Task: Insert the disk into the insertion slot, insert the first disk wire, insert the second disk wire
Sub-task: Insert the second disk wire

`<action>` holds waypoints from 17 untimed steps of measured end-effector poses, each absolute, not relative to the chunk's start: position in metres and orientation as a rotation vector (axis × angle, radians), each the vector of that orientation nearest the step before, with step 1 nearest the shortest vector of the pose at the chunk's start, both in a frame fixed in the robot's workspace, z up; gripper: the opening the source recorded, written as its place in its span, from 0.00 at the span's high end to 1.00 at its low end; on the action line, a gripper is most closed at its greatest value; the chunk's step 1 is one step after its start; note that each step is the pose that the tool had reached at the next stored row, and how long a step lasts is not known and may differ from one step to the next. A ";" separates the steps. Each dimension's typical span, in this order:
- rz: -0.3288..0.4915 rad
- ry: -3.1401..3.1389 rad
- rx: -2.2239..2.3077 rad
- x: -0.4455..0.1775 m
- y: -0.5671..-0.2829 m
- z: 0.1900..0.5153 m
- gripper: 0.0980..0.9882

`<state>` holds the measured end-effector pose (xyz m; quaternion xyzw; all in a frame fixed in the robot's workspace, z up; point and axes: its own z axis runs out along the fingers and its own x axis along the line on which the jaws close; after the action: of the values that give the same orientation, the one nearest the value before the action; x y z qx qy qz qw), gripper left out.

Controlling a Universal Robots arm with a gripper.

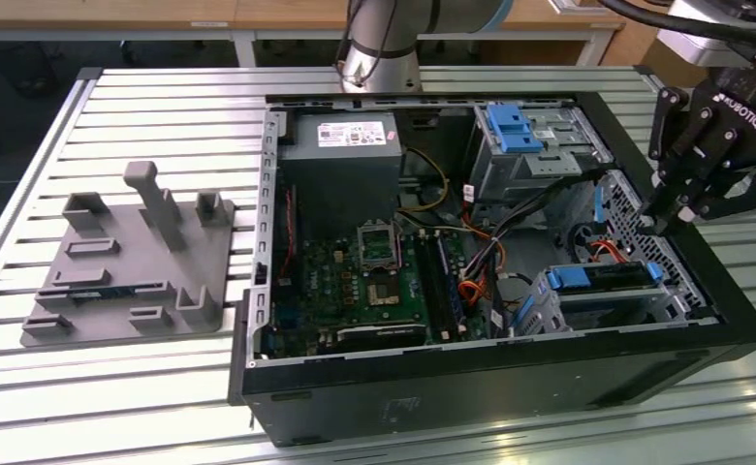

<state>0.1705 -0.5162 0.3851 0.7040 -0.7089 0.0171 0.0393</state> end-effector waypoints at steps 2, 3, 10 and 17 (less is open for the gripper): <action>0.078 -2.161 2.146 0.171 -0.509 0.385 0.77; 0.092 -2.154 2.138 0.171 -0.506 0.385 0.77; 0.181 -2.110 2.092 0.171 -0.479 0.384 0.77; 0.255 -2.071 2.050 0.171 -0.452 0.383 0.62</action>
<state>0.1705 -0.4521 0.3826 0.6968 -0.7038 0.0865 0.1081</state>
